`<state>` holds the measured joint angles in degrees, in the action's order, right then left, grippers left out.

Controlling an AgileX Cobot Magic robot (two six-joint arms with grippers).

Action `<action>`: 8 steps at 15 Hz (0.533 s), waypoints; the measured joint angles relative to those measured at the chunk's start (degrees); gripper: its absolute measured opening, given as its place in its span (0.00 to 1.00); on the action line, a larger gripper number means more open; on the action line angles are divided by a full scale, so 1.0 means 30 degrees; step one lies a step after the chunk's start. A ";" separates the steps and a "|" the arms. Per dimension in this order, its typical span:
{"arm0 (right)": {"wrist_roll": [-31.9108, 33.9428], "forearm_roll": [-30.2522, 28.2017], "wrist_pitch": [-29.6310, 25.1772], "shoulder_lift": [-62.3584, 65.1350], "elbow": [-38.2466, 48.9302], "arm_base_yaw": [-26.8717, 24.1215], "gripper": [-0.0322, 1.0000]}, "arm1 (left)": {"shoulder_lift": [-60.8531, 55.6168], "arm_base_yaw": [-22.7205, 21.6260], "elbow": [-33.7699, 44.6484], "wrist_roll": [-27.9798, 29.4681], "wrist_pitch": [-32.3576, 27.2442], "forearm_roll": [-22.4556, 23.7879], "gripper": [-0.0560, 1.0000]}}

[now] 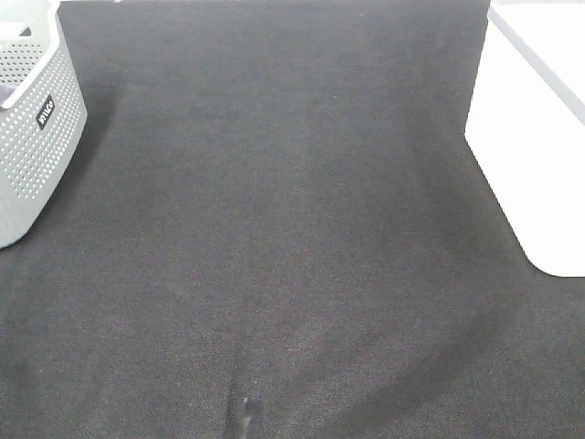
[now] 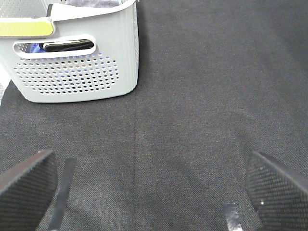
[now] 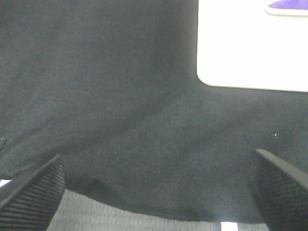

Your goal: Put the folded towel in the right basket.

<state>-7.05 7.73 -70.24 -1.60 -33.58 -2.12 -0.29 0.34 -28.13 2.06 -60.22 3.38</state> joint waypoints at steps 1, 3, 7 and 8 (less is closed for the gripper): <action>-0.0019 0.0000 0.0000 0.0497 0.0306 0.0000 0.98 | 0.0000 0.0000 0.0000 0.0000 0.0000 0.0000 0.99; -0.0172 0.0000 0.0000 0.0630 0.0859 0.0000 0.98 | 0.0000 0.0000 0.0000 0.0000 0.0000 0.0000 0.99; -0.0248 0.0000 0.0000 0.0630 0.1509 0.0000 0.98 | 0.0000 0.0000 0.0000 0.0000 0.0000 0.0000 0.99; -0.0248 -0.0019 0.0019 0.0630 0.1623 0.0229 0.98 | 0.0000 0.0000 0.0000 0.0000 0.0000 0.0000 0.99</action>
<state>-7.79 7.68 -70.19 0.29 -28.71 -1.43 -0.29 0.34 -28.13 2.06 -60.22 3.38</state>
